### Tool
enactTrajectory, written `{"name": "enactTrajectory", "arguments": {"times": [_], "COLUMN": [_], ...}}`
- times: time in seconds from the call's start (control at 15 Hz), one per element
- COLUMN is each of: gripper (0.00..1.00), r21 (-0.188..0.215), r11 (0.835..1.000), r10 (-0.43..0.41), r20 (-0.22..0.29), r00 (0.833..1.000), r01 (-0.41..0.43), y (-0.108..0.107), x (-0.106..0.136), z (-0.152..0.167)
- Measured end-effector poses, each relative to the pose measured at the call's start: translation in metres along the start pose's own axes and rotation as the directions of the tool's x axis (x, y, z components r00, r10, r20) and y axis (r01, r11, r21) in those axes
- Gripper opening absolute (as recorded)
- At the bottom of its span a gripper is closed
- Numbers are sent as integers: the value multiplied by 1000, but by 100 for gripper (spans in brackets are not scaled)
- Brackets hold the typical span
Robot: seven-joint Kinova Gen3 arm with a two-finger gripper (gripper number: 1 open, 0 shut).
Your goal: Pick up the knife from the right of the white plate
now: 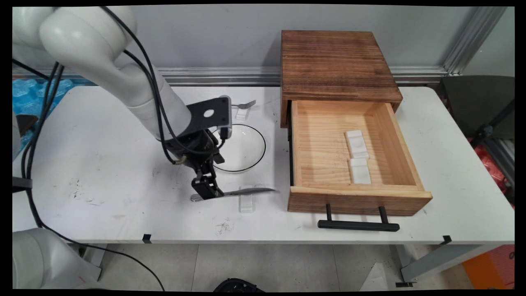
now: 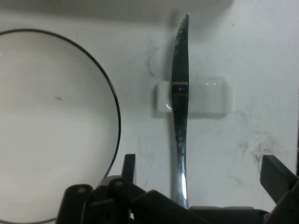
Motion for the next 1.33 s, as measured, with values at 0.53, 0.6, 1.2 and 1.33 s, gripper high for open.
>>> {"name": "enactTrajectory", "arguments": {"times": [0.53, 0.6, 1.2, 1.33], "gripper": [100, 100, 100, 100], "r21": [2, -1, -20, -24], "r11": [1000, 1000, 999, 999], "r10": [9, 3, -43, -47], "r20": [-11, -11, 0, 3], "r00": [1000, 1000, 999, 999], "r01": [-9, -3, 43, 47], "y": [7, 8, 6, 5], "x": [-6, -8, -22, -24], "z": [26, 29, 46, 49]}}
